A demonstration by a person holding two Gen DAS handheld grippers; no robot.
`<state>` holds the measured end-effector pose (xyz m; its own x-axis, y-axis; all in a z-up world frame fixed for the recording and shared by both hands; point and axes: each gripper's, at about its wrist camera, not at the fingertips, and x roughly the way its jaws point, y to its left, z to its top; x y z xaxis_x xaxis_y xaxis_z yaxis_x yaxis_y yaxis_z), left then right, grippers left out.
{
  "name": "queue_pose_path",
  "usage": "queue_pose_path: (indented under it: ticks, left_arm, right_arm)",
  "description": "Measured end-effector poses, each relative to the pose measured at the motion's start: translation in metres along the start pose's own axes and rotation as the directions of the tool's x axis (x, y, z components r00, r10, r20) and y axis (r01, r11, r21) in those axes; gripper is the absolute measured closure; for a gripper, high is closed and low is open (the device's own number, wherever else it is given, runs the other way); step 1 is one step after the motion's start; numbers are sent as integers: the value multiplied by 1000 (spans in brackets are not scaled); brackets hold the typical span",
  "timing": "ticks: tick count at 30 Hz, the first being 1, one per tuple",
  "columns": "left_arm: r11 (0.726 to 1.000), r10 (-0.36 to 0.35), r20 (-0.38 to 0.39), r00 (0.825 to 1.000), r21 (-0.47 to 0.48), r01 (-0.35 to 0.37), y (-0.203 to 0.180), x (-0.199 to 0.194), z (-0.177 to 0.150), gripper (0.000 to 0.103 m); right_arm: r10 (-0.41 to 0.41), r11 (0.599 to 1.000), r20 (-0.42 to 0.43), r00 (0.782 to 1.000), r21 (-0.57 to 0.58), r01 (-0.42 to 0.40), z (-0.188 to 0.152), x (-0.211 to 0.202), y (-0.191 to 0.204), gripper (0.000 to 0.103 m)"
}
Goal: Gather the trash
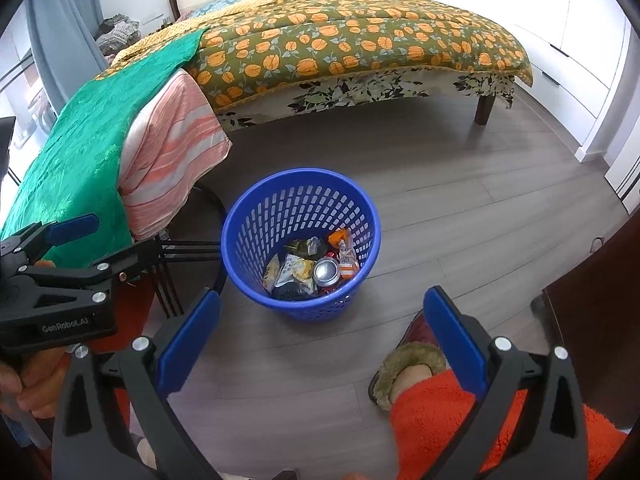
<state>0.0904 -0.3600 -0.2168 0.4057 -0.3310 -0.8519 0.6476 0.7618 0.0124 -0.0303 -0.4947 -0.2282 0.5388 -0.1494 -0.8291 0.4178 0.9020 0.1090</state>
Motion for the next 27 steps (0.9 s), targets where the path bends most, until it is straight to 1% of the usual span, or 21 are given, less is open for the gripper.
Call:
queue_pose_path:
  ticks: [27]
  left_arm:
    - [1000, 14, -6, 1000, -2, -14, 2, 3, 0, 5]
  right_arm:
    - [3, 1000, -4, 1000, -4, -3, 0, 1, 2, 5]
